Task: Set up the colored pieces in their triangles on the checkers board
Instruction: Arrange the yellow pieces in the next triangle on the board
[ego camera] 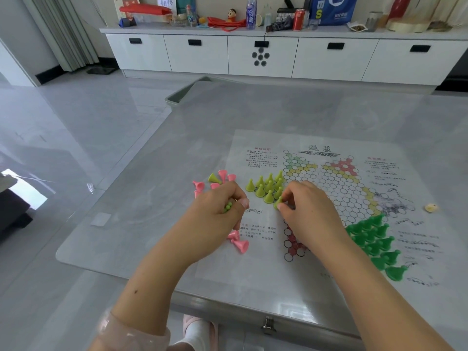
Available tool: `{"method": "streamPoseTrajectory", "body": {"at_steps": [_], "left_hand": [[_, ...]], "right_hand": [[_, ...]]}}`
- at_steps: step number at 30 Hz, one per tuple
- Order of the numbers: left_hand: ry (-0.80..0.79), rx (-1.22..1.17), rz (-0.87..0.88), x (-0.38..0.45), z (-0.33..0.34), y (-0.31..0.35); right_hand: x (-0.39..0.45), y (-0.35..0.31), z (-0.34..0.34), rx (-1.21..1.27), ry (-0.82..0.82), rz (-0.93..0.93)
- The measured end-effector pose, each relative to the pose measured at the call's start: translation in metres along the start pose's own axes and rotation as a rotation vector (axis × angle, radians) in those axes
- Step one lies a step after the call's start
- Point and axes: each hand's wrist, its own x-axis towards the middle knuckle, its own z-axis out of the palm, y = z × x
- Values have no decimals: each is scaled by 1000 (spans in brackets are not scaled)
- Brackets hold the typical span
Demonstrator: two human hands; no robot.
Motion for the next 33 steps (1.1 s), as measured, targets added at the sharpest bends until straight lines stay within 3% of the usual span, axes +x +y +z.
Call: {"method": "streamPoseTrajectory", "body": {"at_steps": [18, 25, 33], "left_hand": [[22, 50, -76, 2, 0, 0], [26, -229, -259, 1, -2, 1], [63, -295, -218, 2, -1, 6]], "right_hand": [[0, 2, -11, -2, -47, 11], [-1, -8, -37, 152, 74, -80], [-8, -26, -31, 355, -85, -184]]}}
